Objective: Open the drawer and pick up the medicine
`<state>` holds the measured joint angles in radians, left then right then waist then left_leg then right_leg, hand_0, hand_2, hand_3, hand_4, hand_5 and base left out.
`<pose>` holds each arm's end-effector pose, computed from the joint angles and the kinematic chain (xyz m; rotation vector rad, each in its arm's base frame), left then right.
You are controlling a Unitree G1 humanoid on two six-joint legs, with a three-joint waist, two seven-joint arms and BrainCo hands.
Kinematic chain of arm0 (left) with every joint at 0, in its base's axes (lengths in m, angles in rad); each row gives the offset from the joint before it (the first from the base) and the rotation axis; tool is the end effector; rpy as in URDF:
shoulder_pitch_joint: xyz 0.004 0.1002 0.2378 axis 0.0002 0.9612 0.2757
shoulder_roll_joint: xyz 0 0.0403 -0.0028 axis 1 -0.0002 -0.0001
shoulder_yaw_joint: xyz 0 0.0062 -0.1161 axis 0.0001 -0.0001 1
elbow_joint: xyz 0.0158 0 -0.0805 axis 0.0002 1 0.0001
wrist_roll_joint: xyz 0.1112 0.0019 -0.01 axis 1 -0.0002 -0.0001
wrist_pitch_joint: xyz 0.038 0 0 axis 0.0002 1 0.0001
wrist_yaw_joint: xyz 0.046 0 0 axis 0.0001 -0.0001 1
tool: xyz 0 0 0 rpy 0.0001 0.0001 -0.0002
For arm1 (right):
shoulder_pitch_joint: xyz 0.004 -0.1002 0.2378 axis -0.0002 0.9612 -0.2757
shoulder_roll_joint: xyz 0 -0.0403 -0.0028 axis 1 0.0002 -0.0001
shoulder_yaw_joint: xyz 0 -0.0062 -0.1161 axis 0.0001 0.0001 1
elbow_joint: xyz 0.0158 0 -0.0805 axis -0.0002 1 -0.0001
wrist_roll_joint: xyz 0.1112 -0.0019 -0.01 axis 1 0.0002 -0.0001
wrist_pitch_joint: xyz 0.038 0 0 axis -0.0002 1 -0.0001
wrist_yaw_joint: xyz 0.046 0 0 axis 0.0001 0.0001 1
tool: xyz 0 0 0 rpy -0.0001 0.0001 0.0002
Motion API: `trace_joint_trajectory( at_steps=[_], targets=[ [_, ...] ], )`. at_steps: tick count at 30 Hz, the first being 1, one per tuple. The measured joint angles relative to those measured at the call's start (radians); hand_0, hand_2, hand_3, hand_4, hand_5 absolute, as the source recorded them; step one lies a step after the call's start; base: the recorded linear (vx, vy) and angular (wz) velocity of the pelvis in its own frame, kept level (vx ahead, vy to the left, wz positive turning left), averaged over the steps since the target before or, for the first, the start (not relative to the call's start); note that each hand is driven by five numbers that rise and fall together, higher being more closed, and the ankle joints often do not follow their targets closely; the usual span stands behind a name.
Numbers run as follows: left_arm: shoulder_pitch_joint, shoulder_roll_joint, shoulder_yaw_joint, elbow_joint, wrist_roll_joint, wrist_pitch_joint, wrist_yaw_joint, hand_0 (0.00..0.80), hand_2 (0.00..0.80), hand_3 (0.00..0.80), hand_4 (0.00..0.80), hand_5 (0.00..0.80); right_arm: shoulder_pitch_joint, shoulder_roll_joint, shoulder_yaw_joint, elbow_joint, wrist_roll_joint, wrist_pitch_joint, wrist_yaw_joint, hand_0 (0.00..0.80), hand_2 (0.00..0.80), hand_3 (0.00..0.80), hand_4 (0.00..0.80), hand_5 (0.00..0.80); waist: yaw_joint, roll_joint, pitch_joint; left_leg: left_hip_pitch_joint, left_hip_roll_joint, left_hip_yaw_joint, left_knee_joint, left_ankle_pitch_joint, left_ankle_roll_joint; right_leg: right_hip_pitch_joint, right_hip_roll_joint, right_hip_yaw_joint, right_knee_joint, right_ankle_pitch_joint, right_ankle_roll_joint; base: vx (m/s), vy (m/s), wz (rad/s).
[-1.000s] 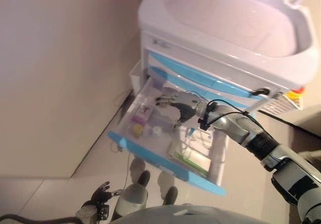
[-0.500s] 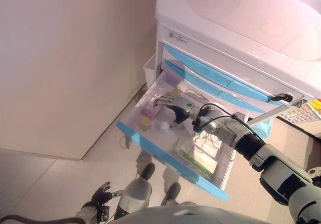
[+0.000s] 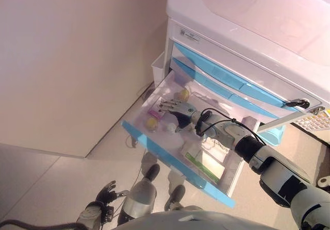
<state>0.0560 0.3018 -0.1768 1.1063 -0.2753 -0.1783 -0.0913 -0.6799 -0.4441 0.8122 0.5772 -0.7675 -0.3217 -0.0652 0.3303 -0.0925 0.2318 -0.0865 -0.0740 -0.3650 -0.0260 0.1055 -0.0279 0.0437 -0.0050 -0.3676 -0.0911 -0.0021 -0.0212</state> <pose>0.0824 0.2451 -0.1267 0.0860 0.9843 0.0759 0.3033 -0.1135 0.0489 -1.4927 -0.4665 0.8045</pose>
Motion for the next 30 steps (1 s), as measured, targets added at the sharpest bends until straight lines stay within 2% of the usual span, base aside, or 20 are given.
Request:
trace_joint_trajectory(
  at_steps=[3,14,23,30],
  targets=[
    [0.001,0.003,-0.005,-0.005,0.001,0.000,-0.005,0.000,0.000,0.000,0.000,0.000,-0.016,0.003,0.029,0.010,-0.001,0.002,-0.004,0.000,0.000,0.000,0.000,0.000,0.005,0.001,0.001,-0.005,0.001,-0.002,0.000,0.000,-0.001,-0.003,0.001,-0.003,0.000,-0.001,-0.001,0.014,0.001,0.02],
    [0.000,0.005,-0.007,-0.032,0.001,0.001,-0.011,0.000,0.000,0.000,0.000,0.000,-0.044,0.039,0.030,0.059,-0.030,0.033,-0.039,0.000,0.000,0.000,0.000,0.000,0.038,0.016,0.031,-0.013,-0.003,-0.028,0.000,0.005,-0.008,-0.003,0.001,-0.028,0.000,-0.003,-0.001,0.008,0.004,0.06],
    [0.000,0.005,-0.016,-0.033,0.001,0.001,-0.013,0.000,0.000,0.000,0.000,0.000,-0.050,0.061,0.030,0.101,-0.030,0.042,-0.060,0.000,0.000,0.000,0.000,0.000,0.047,0.016,0.031,-0.015,-0.006,-0.034,0.000,0.005,-0.008,-0.003,0.000,-0.032,0.000,-0.005,0.001,0.001,0.003,0.00],
    [0.000,0.006,-0.027,-0.034,0.002,0.001,-0.012,0.000,0.000,0.000,0.000,0.000,-0.053,0.079,0.030,0.138,-0.030,0.055,-0.063,0.000,0.000,0.000,0.000,0.000,0.053,0.016,0.032,-0.026,-0.011,-0.050,0.000,0.005,-0.008,-0.007,-0.003,-0.052,0.000,-0.009,0.003,0.009,0.020,0.09]
  ],
)
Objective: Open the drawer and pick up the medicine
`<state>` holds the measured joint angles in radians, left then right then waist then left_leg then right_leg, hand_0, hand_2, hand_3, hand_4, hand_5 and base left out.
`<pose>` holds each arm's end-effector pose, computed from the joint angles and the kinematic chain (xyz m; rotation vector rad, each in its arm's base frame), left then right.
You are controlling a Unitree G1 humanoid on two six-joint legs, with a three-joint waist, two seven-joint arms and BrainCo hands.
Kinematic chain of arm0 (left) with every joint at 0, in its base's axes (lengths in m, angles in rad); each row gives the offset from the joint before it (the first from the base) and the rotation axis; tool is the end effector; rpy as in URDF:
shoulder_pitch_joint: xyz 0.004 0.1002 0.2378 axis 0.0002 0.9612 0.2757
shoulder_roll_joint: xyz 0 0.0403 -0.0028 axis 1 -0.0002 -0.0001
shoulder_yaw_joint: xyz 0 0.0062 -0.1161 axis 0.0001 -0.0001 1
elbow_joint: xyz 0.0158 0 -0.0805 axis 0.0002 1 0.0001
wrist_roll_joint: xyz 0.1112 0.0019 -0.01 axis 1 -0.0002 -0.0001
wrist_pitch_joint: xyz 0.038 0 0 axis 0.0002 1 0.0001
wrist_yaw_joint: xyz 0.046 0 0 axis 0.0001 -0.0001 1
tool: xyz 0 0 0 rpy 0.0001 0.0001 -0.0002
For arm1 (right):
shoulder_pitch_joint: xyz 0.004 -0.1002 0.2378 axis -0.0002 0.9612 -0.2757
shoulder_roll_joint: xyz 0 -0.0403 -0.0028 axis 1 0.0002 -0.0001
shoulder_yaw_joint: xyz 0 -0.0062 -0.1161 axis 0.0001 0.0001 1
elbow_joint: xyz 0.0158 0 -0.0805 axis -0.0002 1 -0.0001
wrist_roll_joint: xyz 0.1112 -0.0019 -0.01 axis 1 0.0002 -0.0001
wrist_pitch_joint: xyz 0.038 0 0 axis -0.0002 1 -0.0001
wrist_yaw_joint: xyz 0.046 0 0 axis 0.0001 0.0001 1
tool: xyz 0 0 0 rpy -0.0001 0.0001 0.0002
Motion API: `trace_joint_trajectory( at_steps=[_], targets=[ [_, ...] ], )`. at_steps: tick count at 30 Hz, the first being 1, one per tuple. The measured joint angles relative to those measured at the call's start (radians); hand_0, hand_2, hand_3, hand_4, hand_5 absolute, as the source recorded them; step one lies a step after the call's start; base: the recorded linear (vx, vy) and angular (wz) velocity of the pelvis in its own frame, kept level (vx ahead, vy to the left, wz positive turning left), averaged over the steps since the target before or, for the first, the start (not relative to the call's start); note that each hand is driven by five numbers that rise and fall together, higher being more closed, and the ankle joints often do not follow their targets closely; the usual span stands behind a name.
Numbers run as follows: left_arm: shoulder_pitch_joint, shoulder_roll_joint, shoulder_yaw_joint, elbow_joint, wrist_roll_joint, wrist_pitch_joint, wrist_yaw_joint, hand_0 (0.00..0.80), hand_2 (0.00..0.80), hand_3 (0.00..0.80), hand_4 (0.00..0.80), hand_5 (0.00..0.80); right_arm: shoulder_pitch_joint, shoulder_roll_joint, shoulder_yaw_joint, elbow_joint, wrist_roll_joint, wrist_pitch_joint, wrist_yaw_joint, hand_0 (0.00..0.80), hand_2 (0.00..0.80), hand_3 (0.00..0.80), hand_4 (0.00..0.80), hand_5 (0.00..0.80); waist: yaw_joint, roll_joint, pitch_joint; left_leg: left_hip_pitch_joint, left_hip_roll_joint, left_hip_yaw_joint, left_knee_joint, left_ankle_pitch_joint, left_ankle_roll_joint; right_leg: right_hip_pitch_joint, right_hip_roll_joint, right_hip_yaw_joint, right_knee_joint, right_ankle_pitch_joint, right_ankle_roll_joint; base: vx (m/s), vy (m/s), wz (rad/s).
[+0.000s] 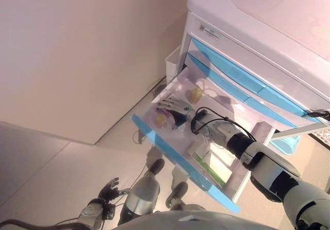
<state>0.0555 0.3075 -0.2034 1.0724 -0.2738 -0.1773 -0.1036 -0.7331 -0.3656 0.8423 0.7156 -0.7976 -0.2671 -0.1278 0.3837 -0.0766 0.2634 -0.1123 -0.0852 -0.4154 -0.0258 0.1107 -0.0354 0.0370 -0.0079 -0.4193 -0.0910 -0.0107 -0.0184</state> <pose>0.0881 0.2427 -0.1247 0.0955 0.9600 0.0311 0.3124 -0.1026 0.0409 -1.5340 -0.4312 0.7470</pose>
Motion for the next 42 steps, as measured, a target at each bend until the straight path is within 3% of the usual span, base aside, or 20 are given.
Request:
trace_joint_trajectory(
  at_steps=[10,42],
  targets=[
    [-0.003,0.001,-0.007,-0.003,0.000,0.000,0.001,0.000,0.000,0.000,0.000,0.000,-0.025,0.029,0.000,0.081,0.000,0.008,-0.016,0.000,0.000,0.000,0.000,0.000,0.006,-0.001,0.003,-0.004,-0.003,0.000,-0.002,0.004,0.005,-0.006,-0.004,-0.001,0.000,-0.003,0.005,0.000,0.000,0.00],
    [-0.048,0.020,-0.028,-0.031,-0.002,0.000,0.001,0.000,0.000,0.000,0.000,0.000,-0.055,0.045,0.036,0.111,0.000,0.015,-0.039,0.000,0.000,0.000,0.000,0.000,0.022,-0.017,0.048,-0.029,-0.003,-0.001,-0.001,0.006,0.009,-0.029,-0.003,-0.002,0.000,-0.003,0.005,0.000,0.000,0.00]
  ],
)
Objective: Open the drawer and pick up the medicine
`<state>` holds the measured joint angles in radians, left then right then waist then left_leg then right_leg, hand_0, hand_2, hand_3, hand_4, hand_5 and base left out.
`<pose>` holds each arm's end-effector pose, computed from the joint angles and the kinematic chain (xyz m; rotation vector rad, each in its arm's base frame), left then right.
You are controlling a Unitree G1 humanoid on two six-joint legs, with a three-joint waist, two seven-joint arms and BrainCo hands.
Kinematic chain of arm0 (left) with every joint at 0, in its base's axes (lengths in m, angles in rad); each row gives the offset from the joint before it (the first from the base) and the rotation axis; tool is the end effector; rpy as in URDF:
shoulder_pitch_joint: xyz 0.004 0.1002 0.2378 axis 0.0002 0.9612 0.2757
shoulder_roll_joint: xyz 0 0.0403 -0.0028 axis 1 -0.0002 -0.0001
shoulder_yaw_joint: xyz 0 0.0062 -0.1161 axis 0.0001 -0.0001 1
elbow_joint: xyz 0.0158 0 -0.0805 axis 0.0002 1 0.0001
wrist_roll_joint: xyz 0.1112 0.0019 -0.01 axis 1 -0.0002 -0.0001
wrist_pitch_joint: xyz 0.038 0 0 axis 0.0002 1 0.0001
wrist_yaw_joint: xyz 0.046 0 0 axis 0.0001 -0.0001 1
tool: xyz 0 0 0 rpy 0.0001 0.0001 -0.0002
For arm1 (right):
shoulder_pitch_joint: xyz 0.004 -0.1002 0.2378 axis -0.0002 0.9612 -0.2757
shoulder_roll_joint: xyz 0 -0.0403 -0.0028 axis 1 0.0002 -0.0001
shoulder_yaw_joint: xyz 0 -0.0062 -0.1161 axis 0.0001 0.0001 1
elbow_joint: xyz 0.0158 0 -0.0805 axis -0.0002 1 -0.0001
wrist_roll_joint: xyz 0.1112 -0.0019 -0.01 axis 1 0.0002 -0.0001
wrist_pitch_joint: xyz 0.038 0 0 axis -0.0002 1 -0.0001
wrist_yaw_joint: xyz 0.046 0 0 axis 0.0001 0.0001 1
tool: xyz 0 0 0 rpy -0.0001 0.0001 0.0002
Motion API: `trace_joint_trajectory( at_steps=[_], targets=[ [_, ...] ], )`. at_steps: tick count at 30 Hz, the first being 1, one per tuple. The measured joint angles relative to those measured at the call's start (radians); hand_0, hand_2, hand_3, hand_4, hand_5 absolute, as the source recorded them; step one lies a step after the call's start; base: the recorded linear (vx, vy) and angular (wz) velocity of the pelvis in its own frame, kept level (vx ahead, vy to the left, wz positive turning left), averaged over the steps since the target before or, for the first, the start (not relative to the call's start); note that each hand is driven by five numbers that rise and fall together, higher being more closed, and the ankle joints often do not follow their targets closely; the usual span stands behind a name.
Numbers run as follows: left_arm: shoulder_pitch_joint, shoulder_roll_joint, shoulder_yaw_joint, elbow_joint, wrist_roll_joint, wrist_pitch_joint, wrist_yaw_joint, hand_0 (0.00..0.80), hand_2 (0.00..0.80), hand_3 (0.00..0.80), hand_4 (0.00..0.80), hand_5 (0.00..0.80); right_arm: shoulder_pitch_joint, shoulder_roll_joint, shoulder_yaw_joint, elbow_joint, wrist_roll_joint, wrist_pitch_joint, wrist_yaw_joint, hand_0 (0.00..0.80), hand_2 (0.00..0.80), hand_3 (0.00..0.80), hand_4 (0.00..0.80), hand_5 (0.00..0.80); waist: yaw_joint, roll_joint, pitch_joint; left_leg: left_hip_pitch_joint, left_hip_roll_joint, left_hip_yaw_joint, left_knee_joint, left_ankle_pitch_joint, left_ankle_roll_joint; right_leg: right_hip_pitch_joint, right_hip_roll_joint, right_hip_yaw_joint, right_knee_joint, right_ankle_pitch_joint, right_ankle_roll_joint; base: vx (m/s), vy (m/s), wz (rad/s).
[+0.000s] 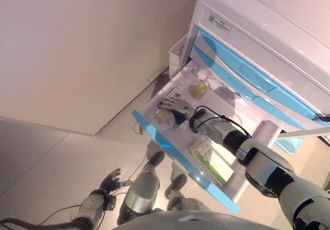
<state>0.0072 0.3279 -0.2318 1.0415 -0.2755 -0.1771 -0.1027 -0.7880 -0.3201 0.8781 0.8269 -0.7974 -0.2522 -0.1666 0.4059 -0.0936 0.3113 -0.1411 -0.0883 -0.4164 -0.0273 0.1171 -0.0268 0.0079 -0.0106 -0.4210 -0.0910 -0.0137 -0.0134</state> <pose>0.1113 0.2438 -0.1169 0.1285 0.8911 -0.0039 0.3203 -0.0970 0.0388 -1.5683 -0.4139 0.7263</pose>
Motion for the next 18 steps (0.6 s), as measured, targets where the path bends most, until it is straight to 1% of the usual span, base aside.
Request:
trace_joint_trajectory(
  at_steps=[6,18],
  targets=[
    [-0.002,0.000,-0.018,0.000,0.000,0.000,0.001,0.000,0.000,0.000,0.000,0.000,-0.013,0.005,0.000,0.000,0.000,-0.004,-0.007,0.000,0.000,0.000,0.000,0.000,0.008,-0.002,0.001,0.000,-0.001,0.000,0.000,0.002,0.002,0.000,-0.001,-0.001,0.000,0.000,0.000,0.000,0.000,0.00],
    [-0.011,0.000,-0.018,-0.005,0.000,0.000,0.000,0.000,0.000,0.000,0.000,0.000,-0.020,0.024,0.001,0.000,0.000,-0.005,0.002,0.000,0.000,0.000,0.000,0.000,0.010,-0.002,0.002,-0.003,-0.002,-0.002,0.000,0.002,0.002,-0.002,-0.001,-0.002,0.000,0.000,0.000,0.000,0.000,0.00]
  ],
)
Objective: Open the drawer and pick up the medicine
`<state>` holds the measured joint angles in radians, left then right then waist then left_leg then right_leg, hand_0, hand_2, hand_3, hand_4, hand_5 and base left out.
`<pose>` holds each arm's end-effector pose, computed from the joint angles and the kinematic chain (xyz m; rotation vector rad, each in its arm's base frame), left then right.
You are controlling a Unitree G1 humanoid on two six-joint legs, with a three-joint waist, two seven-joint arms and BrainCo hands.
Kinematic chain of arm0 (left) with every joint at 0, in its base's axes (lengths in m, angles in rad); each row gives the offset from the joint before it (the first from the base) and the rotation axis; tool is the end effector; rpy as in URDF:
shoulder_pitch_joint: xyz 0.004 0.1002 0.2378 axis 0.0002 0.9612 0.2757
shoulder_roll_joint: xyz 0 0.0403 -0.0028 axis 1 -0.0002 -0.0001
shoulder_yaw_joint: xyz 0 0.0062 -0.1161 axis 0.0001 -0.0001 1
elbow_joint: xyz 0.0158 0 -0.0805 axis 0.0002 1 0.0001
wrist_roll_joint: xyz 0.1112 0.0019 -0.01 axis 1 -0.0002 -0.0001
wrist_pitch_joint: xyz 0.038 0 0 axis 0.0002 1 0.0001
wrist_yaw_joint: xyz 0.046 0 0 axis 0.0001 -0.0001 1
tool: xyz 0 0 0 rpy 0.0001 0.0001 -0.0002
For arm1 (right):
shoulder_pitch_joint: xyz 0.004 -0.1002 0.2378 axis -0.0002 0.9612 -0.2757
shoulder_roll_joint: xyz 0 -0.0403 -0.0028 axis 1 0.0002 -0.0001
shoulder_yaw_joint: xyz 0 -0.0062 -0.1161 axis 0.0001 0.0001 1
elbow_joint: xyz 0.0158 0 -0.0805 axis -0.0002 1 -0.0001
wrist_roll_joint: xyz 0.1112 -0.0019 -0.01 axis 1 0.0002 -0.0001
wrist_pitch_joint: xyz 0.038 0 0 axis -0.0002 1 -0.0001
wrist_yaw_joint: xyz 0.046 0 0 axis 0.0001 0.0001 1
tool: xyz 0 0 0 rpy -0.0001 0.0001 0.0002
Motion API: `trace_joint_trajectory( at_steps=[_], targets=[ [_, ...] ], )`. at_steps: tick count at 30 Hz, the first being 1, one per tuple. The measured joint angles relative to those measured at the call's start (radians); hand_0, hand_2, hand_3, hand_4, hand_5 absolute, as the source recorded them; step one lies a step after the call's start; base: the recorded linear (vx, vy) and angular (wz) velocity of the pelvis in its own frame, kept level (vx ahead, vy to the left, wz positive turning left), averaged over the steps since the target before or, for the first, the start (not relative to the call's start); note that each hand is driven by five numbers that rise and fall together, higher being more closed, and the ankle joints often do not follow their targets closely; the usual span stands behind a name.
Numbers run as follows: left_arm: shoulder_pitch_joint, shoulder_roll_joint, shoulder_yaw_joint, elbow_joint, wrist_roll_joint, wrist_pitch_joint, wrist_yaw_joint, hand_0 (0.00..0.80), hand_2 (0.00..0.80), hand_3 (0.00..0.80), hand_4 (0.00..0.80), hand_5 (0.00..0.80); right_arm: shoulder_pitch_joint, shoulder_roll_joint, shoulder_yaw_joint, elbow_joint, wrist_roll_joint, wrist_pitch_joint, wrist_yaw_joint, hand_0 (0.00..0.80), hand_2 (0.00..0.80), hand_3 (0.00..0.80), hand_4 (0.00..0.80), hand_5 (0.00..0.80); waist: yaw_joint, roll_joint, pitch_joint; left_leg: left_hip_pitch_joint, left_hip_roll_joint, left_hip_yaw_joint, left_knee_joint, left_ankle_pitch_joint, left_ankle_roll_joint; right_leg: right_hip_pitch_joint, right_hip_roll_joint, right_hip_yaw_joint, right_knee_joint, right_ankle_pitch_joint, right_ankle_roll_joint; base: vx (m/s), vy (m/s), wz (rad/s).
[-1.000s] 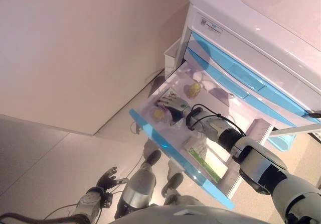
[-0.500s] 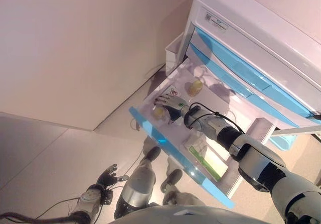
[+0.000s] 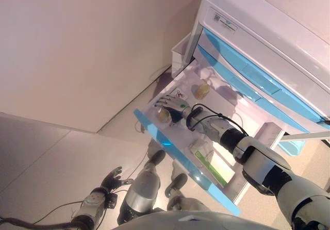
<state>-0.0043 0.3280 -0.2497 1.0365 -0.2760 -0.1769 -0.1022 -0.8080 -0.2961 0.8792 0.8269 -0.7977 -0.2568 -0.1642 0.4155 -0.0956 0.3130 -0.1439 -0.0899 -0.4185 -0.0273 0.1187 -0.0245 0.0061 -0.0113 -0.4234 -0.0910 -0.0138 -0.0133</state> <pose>0.1161 0.2412 -0.1159 0.1368 0.8799 -0.0232 0.3221 -0.0866 0.0441 -1.5557 -0.4490 0.7337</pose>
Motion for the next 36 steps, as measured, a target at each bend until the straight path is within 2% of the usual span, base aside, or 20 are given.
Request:
trace_joint_trajectory(
  at_steps=[16,17,18,19,20,21,25,27,31,33,36],
  targets=[
    [-0.007,0.001,0.000,-0.002,0.000,0.000,0.009,0.000,0.000,0.000,0.000,0.000,-0.012,0.005,0.004,0.028,-0.009,0.001,0.004,0.000,0.000,0.000,0.000,0.000,0.001,-0.009,0.009,-0.002,0.000,-0.001,0.001,0.000,0.000,-0.002,0.001,-0.001,0.000,0.000,0.000,0.000,0.000,0.00],
    [-0.007,0.001,0.000,-0.002,0.000,0.000,0.009,0.000,0.000,0.000,0.000,0.000,-0.013,0.005,0.005,0.032,-0.009,0.001,0.004,0.056,0.056,0.056,0.056,0.056,0.002,-0.009,0.009,-0.002,0.000,-0.001,0.001,0.000,0.000,-0.001,0.001,-0.001,0.000,0.000,0.000,0.000,0.000,0.00],
    [-0.007,0.001,0.000,-0.001,0.000,0.000,0.009,0.000,0.000,0.000,0.000,0.000,-0.013,0.005,0.005,0.034,-0.009,0.001,0.004,0.072,0.072,0.072,0.072,0.072,0.002,-0.009,0.009,-0.002,0.000,-0.001,0.001,0.000,0.000,-0.002,0.001,-0.001,0.000,0.000,0.000,0.000,0.000,0.00],
    [-0.007,0.001,0.000,-0.002,0.000,0.000,0.009,0.000,0.000,0.000,0.000,0.000,-0.013,0.005,0.007,0.034,-0.009,0.001,0.004,0.210,0.210,0.210,0.210,0.210,0.002,-0.009,0.009,-0.002,0.000,-0.001,0.001,0.000,0.000,-0.001,0.001,-0.001,0.000,0.000,0.000,0.000,0.000,0.00],
    [-0.008,0.001,0.000,-0.002,0.000,0.000,0.009,0.000,0.000,0.000,0.000,0.000,-0.013,0.006,0.008,0.035,-0.010,0.001,0.004,0.254,0.254,0.254,0.254,0.254,0.002,-0.009,0.009,-0.002,0.001,-0.001,0.001,0.000,0.000,-0.001,0.001,-0.001,0.000,0.000,0.000,0.000,0.000,0.00],
    [-0.008,0.001,0.000,-0.002,0.000,0.001,0.009,0.000,0.000,0.000,0.000,0.000,-0.013,0.006,0.010,0.035,-0.011,0.001,0.004,0.398,0.398,0.398,0.398,0.398,0.002,-0.009,0.009,-0.002,0.001,-0.001,0.001,0.000,0.000,-0.001,0.001,-0.001,0.000,0.000,0.000,0.000,0.000,0.00],
    [-0.008,0.001,0.000,-0.002,0.000,0.001,0.009,0.000,0.000,0.000,0.000,0.000,-0.018,0.006,0.012,0.034,-0.011,-0.005,0.003,0.493,0.493,0.493,0.493,0.493,0.001,-0.009,0.009,-0.002,0.001,-0.001,0.002,0.000,0.000,-0.001,0.002,-0.001,0.000,0.000,0.000,0.000,0.000,0.00],
    [-0.008,0.001,0.000,-0.002,0.000,0.001,0.009,0.000,0.000,0.000,0.000,0.000,-0.022,0.006,0.011,0.034,-0.011,-0.005,0.002,0.580,0.580,0.580,0.580,0.580,0.002,-0.009,0.009,-0.002,0.002,-0.001,0.002,0.000,0.000,-0.001,0.002,-0.001,0.000,0.000,0.000,0.000,0.000,0.00],
    [-0.008,0.001,0.000,-0.002,-0.001,0.001,0.009,0.000,0.000,0.000,0.000,0.000,-0.024,0.007,0.011,0.034,-0.011,-0.004,0.000,0.587,0.587,0.587,0.587,0.587,0.002,-0.009,0.009,-0.002,0.002,-0.002,0.002,0.000,0.000,-0.001,0.002,-0.001,0.000,0.000,0.000,0.000,0.000,0.00],
    [-0.008,0.001,0.000,-0.002,-0.001,0.001,0.009,0.000,0.000,0.000,0.000,0.000,-0.024,0.007,0.011,0.035,-0.011,-0.004,-0.001,0.624,0.624,0.624,0.624,0.624,0.002,-0.010,0.010,-0.002,0.002,-0.002,0.002,0.000,0.000,-0.001,0.002,-0.001,0.000,0.000,0.000,0.000,0.000,0.00],
    [-0.009,0.001,0.000,-0.002,-0.001,0.001,0.009,0.000,0.000,0.000,0.000,0.000,-0.024,0.009,0.011,0.035,-0.012,-0.004,-0.004,0.631,0.631,0.631,0.631,0.631,0.002,-0.010,0.010,-0.002,0.002,-0.002,0.002,0.000,0.000,-0.001,0.002,-0.001,0.000,0.000,0.000,0.000,0.000,0.00]
  ],
)
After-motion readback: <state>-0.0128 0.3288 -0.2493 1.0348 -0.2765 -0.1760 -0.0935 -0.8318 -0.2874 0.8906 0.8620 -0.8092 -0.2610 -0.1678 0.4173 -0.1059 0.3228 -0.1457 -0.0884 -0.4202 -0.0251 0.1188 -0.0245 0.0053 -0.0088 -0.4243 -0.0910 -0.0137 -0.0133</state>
